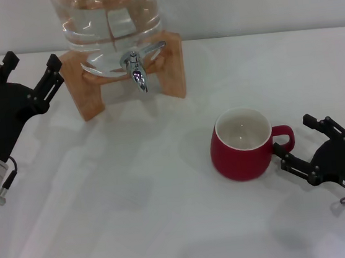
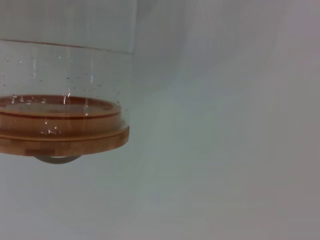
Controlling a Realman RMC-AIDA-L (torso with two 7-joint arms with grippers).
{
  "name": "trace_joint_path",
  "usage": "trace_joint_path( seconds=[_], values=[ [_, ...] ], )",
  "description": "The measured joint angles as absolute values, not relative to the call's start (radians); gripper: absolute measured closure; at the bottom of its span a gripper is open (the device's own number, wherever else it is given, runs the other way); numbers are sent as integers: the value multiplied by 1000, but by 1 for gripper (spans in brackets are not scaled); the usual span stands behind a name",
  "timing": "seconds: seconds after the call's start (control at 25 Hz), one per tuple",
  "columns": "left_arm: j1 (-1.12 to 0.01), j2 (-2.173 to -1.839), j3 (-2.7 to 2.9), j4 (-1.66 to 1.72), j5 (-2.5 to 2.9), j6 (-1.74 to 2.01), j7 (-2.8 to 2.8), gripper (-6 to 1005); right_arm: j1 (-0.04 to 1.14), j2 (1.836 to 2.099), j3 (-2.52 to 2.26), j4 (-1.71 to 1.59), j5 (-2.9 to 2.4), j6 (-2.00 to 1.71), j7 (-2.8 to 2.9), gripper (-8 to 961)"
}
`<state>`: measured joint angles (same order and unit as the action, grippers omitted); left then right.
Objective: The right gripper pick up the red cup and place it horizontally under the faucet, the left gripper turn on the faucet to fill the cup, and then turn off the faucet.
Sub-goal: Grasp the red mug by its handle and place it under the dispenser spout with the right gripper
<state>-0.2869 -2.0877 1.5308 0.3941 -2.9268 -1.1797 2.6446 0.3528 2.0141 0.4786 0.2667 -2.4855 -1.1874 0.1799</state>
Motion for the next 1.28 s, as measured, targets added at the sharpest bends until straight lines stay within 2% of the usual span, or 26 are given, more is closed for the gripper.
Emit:
trace_joint_path(
  seconds=[1.28],
  values=[
    [-287,-2088,1535,394,-2927,-1181,2645,119,363,2014,499,276,-2490,-1149,166,108]
  ],
)
